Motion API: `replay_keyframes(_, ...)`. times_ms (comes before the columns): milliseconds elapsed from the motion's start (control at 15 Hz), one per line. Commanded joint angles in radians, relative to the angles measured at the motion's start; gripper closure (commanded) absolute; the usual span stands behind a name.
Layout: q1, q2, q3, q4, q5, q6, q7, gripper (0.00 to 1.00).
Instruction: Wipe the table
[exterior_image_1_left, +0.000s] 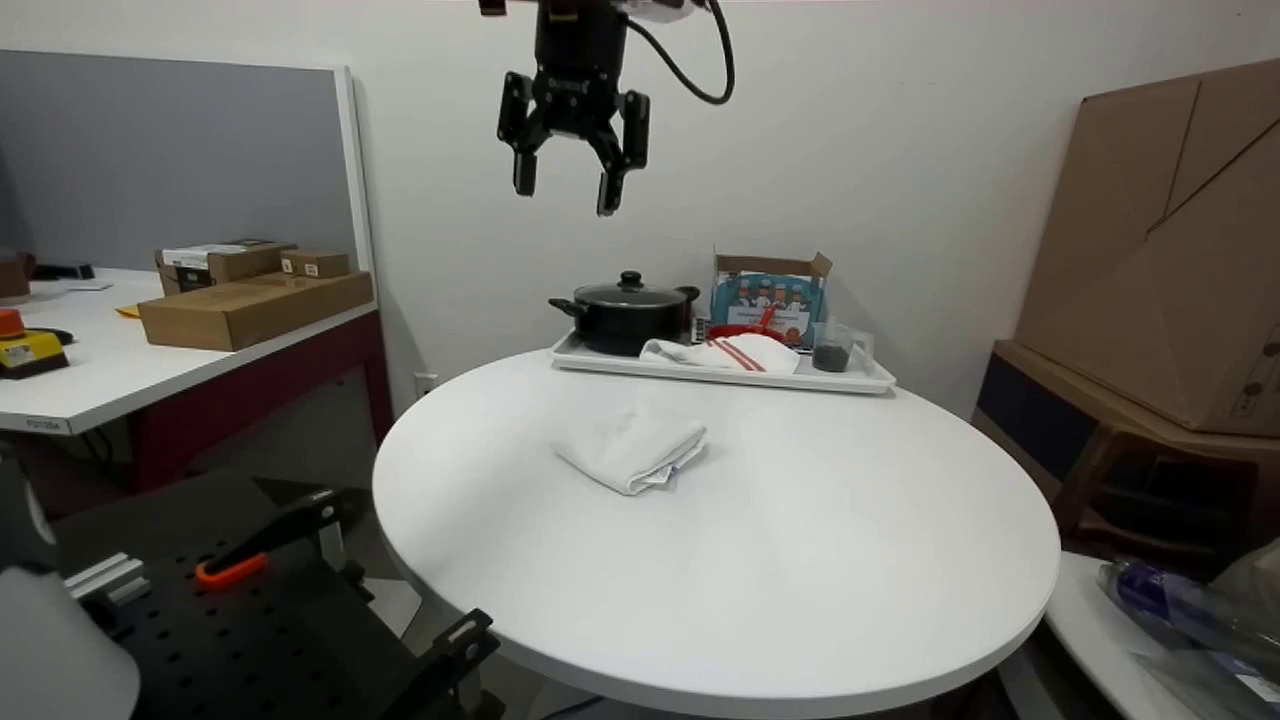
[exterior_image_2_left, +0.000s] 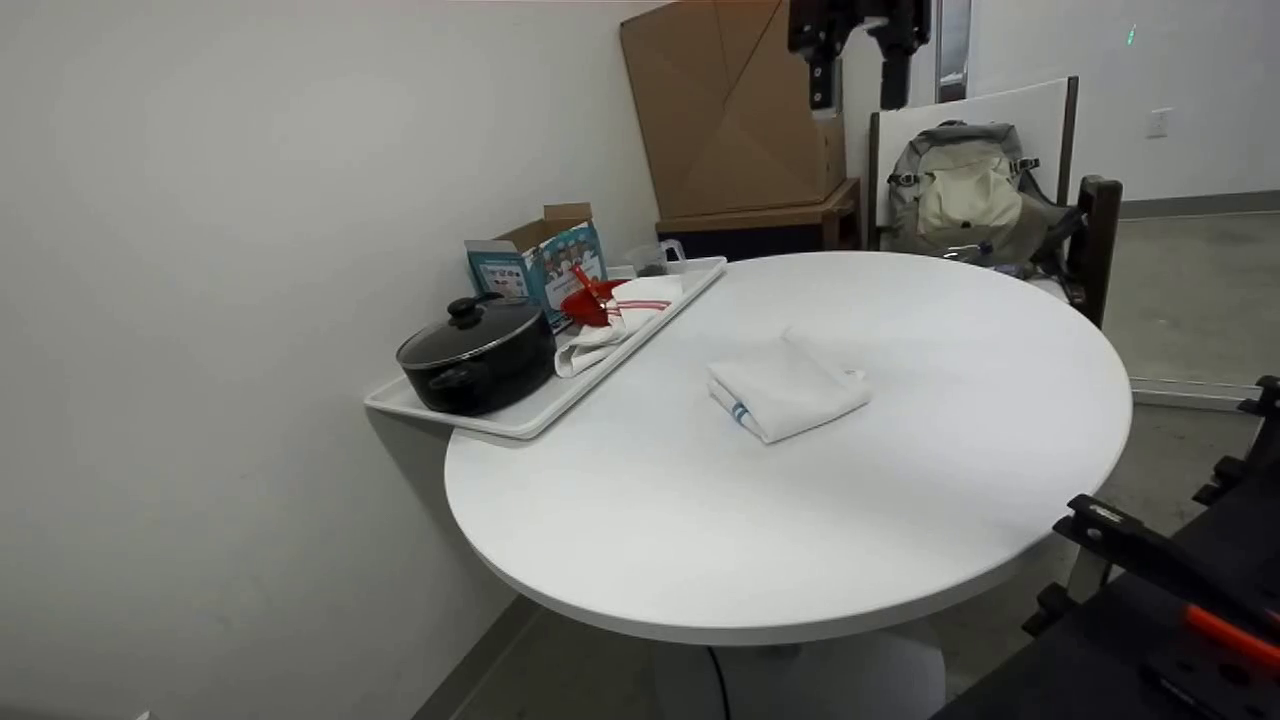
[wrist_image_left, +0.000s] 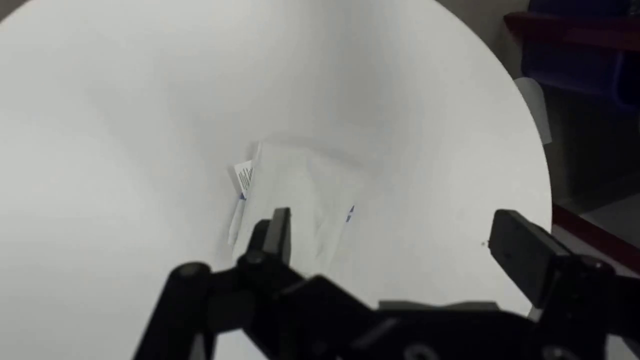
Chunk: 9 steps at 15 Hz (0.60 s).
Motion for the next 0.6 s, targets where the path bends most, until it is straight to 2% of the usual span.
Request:
replay_keyframes(0, 0.007, 0.128, 0.039, 0.045, -0.040, 0.151, -0.001, 0.00)
replay_keyframes(200, 0.009, 0.207, 0.058, 0.064, -0.047, 0.238, -0.011, 0.00)
replay_keyframes(400, 0.001, 0.280, 0.055, 0.093, 0.006, 0.244, -0.058, 0.00)
replay_keyframes(533, -0.011, 0.325, 0.057, 0.110, -0.003, 0.252, -0.056, 0.00)
